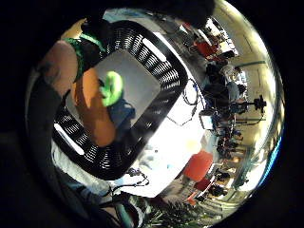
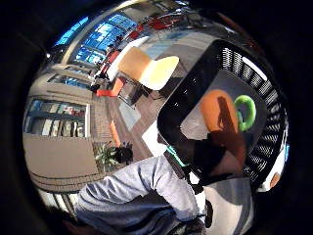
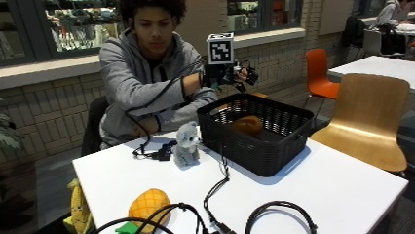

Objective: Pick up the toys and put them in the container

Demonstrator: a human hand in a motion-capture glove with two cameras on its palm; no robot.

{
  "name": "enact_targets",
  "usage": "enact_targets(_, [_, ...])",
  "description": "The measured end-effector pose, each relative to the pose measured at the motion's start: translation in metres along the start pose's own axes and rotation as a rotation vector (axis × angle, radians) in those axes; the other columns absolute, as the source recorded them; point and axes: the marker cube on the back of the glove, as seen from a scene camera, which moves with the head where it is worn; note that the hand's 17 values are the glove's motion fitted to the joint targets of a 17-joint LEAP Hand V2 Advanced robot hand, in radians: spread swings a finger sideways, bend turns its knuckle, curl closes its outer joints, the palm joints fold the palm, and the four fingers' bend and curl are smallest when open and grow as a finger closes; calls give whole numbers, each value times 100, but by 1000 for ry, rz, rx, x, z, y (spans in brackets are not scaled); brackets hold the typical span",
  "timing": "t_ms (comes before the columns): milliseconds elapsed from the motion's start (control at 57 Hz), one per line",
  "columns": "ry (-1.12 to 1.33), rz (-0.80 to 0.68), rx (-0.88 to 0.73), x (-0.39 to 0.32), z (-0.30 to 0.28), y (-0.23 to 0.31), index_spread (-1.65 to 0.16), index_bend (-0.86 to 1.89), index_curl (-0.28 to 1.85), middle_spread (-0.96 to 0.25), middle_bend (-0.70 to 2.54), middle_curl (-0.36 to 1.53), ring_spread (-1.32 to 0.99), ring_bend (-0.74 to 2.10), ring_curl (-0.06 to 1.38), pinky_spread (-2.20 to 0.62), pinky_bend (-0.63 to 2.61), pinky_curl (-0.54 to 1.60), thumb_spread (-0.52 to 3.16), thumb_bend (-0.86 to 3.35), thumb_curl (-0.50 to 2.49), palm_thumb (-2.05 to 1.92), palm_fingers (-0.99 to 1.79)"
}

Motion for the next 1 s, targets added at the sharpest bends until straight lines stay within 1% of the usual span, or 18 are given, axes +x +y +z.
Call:
enact_targets(105, [4, -20, -7, 19, -5, 28, -31, 13, 21, 4, 16, 44, -11, 52, 24, -4, 121, 35, 125, -2, 48, 10, -13])
enact_targets(140, [28, -25, -12, 32, -4, 44, -31, 12, 21, 4, 16, 43, -11, 52, 24, -4, 120, 35, 124, -2, 47, 10, -12])
enact_targets(193, [96, -71, -17, 61, -1, 77, -31, 12, 20, 4, 17, 42, -11, 51, 24, -4, 120, 34, 124, -2, 46, 9, -12])
enact_targets(211, [106, -61, -15, 71, 1, 87, -31, 12, 20, 4, 17, 42, -11, 51, 24, -3, 119, 34, 124, -2, 45, 9, -12])
enact_targets(281, [19, 157, 4, 100, 9, 121, -30, 11, 20, 4, 17, 41, -11, 52, 25, -3, 118, 34, 124, -2, 43, 9, -10])
enact_targets(368, [-111, 355, -21, 145, 21, 151, -30, 11, 20, 4, 19, 41, -11, 54, 25, -3, 116, 33, 124, -2, 41, 9, -7])
enact_targets(421, [-168, 410, -32, 164, 37, 167, -30, 11, 19, 4, 19, 41, -11, 55, 26, -3, 116, 33, 124, -2, 40, 9, -6])
enact_targets(491, [-227, 416, -62, 169, 63, 186, -30, 11, 19, 4, 19, 41, -11, 56, 26, -3, 117, 34, 124, -1, 40, 10, -6])
enact_targets(614, [-253, 386, -110, 166, 87, 190, -30, 9, 18, 4, 17, 39, -11, 56, 27, -2, 120, 35, 122, -1, 39, 12, -12])
enact_targets(755, [-151, 353, -168, 153, 117, 178, -30, 9, 17, 4, 14, 36, -8, 47, 25, 0, 126, 36, 119, -1, 38, 16, -20])
enact_targets(807, [-156, 349, -174, 152, 129, 172, -30, 9, 17, 5, 13, 35, -7, 44, 25, 1, 129, 37, 117, -1, 38, 18, -20])
enact_targets(912, [-208, 348, -166, 145, 151, 165, -31, 18, 20, 5, 13, 32, -4, 42, 24, 0, 133, 37, 118, 3, 39, 28, -5])
enact_targets(1000, [-141, 371, -166, 140, 169, 162, -30, 27, 24, 6, 10, 29, -4, 50, 25, -5, 135, 37, 119, 6, 40, 37, 11])
